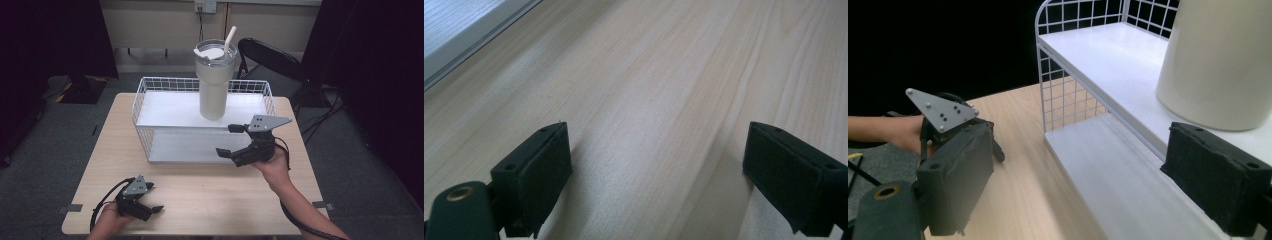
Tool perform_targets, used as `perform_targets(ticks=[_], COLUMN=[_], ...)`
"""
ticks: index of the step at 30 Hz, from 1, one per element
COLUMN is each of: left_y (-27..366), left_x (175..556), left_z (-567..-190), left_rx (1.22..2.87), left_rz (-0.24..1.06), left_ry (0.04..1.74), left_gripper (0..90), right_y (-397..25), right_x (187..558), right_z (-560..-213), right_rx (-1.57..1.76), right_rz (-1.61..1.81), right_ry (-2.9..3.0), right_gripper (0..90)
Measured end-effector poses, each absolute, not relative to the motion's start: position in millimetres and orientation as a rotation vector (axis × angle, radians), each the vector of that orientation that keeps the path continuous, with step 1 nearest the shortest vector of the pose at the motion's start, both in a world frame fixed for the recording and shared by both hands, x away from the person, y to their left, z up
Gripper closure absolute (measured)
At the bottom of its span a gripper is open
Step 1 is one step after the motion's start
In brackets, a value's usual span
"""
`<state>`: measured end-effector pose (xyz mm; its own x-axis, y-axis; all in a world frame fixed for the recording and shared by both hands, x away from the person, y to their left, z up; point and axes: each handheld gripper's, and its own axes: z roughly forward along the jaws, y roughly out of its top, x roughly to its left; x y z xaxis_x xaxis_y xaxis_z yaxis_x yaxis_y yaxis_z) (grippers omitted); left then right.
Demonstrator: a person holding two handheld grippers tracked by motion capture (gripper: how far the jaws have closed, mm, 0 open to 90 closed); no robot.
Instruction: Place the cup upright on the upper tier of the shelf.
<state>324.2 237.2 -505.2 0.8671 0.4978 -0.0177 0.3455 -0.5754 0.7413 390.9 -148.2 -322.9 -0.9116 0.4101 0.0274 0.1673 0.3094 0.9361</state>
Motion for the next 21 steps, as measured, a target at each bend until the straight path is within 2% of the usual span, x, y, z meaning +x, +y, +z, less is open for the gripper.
perform_targets(ticks=[21], left_y=[237.2], left_x=[324.3], left_z=[-505.2], left_rx=[2.238], left_rz=[0.245], left_ry=[0.606], left_gripper=[11.6], right_y=[-173.0], right_x=[378.5], right_z=[-359.2], right_rx=[0.557], right_rz=[1.631], right_ry=[2.406], right_gripper=[11.6])
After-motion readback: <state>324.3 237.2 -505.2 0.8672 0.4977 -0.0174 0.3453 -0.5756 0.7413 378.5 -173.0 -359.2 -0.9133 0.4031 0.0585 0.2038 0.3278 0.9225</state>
